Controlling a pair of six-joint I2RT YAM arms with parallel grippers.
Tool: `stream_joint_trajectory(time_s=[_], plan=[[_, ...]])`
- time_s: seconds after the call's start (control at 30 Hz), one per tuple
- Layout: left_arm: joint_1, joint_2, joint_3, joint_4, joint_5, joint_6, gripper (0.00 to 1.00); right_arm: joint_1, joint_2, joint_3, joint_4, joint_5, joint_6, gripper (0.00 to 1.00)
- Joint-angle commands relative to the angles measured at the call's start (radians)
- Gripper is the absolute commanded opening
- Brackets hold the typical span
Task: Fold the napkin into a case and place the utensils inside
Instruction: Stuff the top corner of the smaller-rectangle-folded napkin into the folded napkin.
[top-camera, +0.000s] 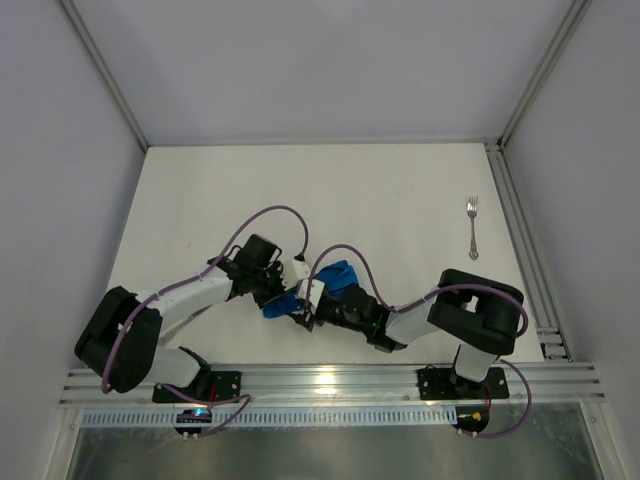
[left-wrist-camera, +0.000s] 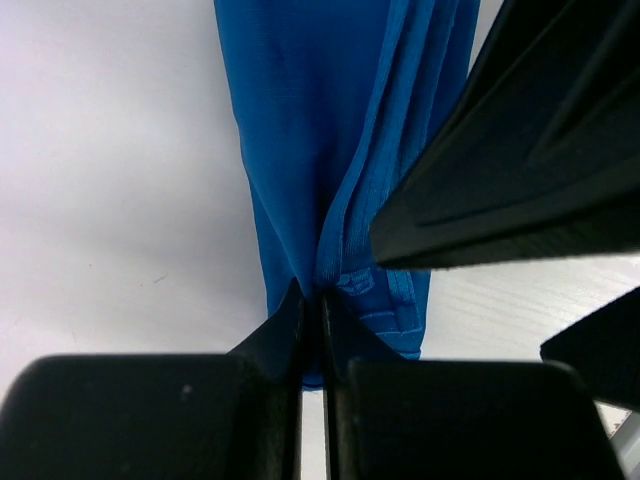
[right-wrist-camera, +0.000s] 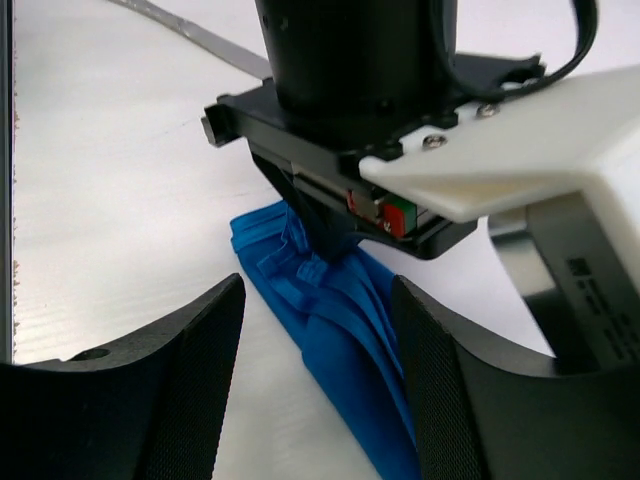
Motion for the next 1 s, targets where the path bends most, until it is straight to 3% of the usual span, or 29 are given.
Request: stream_joint_trajectory(time_s=[0.0, 0.33, 0.7, 0.97], plan=[[0.007, -0.025, 0.016, 0.008, 0.066, 0.0, 0.0, 0.005, -0.021, 0.008, 0.092, 0.046, -0.046, 0.65], [0.022, -0.028, 0.004, 0.025, 0.118, -0.023, 0.0, 0.007, 0.09, -0.01, 0.167, 0.121, -0.043, 0.67], [0.022, -0.029, -0.01, 0.037, 0.128, -0.029, 0.0, 0.008, 0.176, 0.057, 0.103, 0.142, -0.022, 0.67], [0.028, -0.022, -0.008, 0.048, 0.126, -0.042, 0.03, 0.01, 0.19, 0.05, 0.039, 0.171, -0.002, 0.58]])
